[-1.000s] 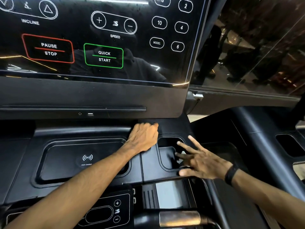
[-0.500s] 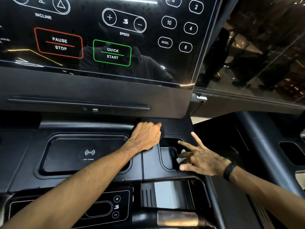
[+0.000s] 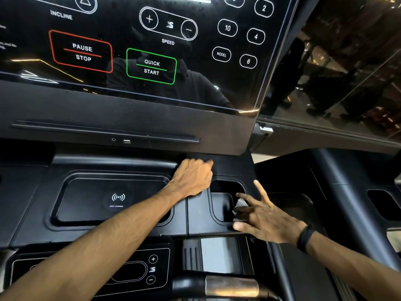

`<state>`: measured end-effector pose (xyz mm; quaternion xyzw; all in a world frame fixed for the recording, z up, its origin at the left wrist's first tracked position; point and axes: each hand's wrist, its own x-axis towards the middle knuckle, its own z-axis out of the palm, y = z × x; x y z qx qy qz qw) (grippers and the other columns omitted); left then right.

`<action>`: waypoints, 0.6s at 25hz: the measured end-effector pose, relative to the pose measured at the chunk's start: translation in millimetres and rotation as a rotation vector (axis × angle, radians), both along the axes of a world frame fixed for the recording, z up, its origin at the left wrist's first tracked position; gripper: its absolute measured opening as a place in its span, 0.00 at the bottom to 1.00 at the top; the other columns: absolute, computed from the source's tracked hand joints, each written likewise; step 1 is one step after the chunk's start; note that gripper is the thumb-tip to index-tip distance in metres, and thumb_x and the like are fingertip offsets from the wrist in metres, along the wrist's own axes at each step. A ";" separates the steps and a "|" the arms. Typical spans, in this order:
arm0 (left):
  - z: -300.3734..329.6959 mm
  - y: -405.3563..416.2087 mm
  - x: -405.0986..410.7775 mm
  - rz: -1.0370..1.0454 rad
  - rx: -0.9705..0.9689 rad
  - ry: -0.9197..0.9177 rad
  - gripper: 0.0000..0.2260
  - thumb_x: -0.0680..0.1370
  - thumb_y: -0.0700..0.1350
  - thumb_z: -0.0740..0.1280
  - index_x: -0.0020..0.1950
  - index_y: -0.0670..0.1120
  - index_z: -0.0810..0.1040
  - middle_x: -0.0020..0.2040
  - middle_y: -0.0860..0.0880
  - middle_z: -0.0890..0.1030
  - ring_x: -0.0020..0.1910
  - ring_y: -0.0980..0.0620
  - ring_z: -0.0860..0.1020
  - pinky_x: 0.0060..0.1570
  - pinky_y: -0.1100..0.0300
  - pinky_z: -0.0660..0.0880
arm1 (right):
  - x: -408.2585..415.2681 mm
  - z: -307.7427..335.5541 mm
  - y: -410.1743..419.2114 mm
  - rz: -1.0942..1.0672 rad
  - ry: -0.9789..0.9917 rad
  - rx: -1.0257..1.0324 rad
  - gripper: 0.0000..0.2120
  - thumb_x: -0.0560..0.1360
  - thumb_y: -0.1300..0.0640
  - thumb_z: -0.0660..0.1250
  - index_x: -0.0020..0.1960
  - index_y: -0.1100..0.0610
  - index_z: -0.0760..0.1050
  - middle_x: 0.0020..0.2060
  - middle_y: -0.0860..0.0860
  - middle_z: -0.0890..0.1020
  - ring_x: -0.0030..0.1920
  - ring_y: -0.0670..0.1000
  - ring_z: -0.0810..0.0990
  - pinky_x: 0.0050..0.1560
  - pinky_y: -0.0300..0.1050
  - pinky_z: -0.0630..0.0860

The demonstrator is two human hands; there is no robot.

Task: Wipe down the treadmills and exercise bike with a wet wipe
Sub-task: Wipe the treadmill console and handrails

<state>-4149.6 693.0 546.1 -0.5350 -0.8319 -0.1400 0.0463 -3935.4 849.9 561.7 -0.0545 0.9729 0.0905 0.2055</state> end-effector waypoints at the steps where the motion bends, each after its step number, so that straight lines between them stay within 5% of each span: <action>1: 0.5 0.0 0.3 -0.002 -0.007 0.002 0.09 0.80 0.43 0.56 0.51 0.44 0.75 0.42 0.41 0.83 0.40 0.39 0.81 0.36 0.54 0.63 | 1.0 -0.1 -2.4 -0.018 -0.008 -0.012 0.47 0.79 0.30 0.29 0.58 0.54 0.82 0.62 0.40 0.79 0.81 0.48 0.51 0.73 0.67 0.26; 6: 1.1 -0.2 -1.0 -0.003 -0.018 -0.004 0.08 0.80 0.43 0.55 0.50 0.44 0.74 0.42 0.41 0.83 0.40 0.39 0.81 0.36 0.54 0.63 | 3.3 0.2 2.3 -0.013 0.103 -0.045 0.40 0.82 0.32 0.35 0.56 0.50 0.84 0.57 0.39 0.82 0.80 0.45 0.52 0.73 0.65 0.26; 11: 3.1 -1.8 0.5 -0.012 -0.007 -0.002 0.09 0.80 0.43 0.55 0.51 0.44 0.74 0.42 0.42 0.83 0.40 0.40 0.81 0.35 0.55 0.64 | -22.8 -7.3 16.7 0.136 0.228 0.151 0.35 0.84 0.35 0.44 0.55 0.52 0.86 0.62 0.44 0.82 0.72 0.49 0.72 0.77 0.66 0.44; 15: 1.0 -2.8 -0.3 -0.003 -0.009 -0.002 0.09 0.80 0.43 0.55 0.50 0.44 0.74 0.42 0.41 0.83 0.40 0.40 0.81 0.35 0.55 0.64 | -11.0 -7.0 10.5 0.089 0.189 0.134 0.35 0.84 0.35 0.43 0.60 0.52 0.84 0.61 0.42 0.82 0.77 0.49 0.64 0.77 0.66 0.38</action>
